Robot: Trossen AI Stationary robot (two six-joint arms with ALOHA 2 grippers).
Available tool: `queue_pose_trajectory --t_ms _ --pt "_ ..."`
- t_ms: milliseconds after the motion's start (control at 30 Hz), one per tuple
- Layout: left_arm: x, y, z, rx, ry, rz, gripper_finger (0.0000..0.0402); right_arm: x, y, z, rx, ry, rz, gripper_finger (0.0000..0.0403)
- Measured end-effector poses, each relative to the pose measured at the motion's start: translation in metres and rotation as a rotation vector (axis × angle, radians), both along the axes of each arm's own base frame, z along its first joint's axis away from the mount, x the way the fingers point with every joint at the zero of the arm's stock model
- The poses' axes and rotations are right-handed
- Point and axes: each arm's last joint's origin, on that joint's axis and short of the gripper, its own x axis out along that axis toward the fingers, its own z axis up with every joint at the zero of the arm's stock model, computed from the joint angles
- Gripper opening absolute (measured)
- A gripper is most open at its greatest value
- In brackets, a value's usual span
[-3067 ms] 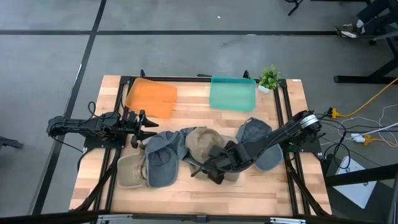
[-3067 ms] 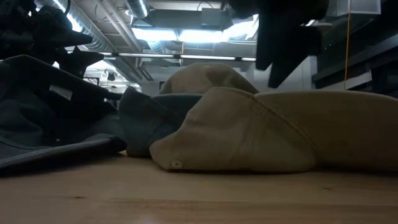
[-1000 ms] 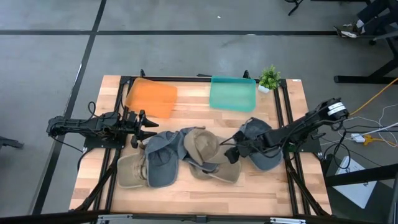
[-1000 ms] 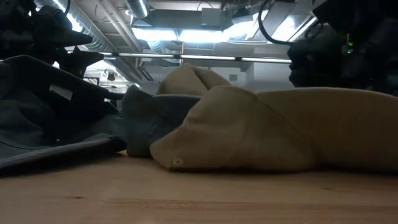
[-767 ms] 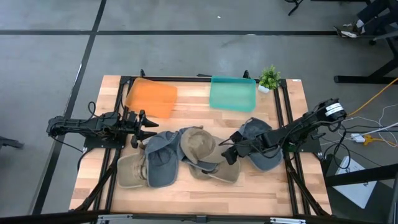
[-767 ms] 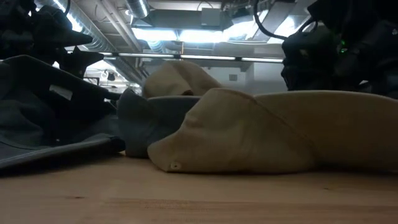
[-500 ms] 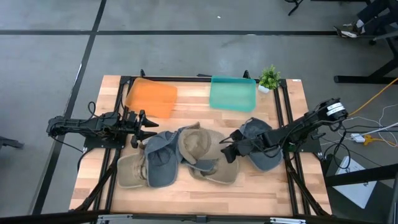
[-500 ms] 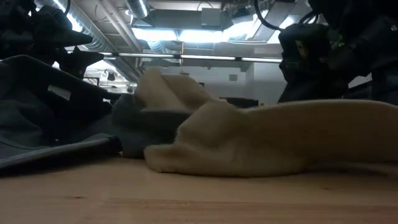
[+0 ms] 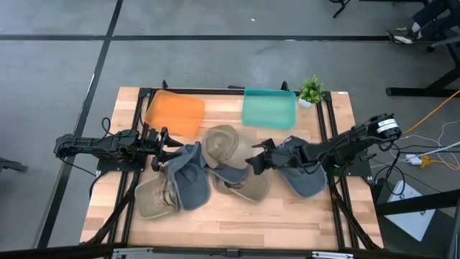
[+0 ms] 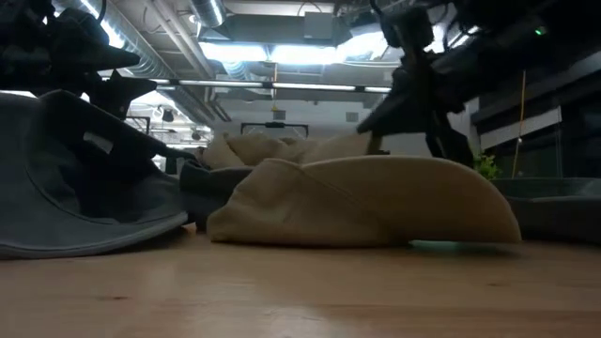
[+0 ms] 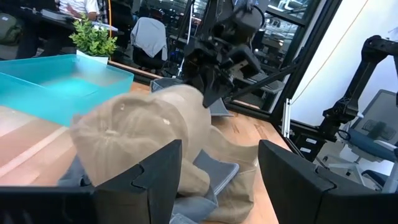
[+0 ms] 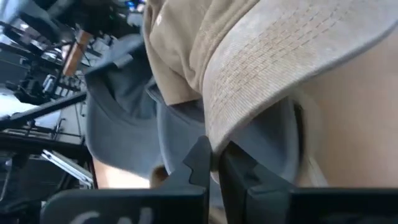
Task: Pick & Place hat
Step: Put the top brown cap into the green bin
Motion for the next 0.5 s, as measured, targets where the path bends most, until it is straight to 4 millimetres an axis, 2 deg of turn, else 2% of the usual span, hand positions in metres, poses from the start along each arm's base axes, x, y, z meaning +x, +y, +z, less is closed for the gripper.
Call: queue_pose_trajectory --t_ms 100,200,367,500 --pt "0.000 0.000 0.000 0.000 0.000 0.000 0.0207 0.008 -0.004 0.013 -0.060 -0.017 0.010 0.0014" --pt "0.000 0.000 0.000 0.000 0.000 0.000 0.0207 0.020 -0.005 0.033 -0.201 -0.038 0.071 0.0014" --pt "0.000 0.000 0.000 0.000 0.000 0.000 0.0207 0.042 -0.003 0.092 -0.457 -0.213 0.280 0.0014" --pt "0.000 0.000 0.000 0.000 -0.001 0.000 0.0207 0.052 -0.015 0.133 -0.525 -0.316 0.345 0.0014"
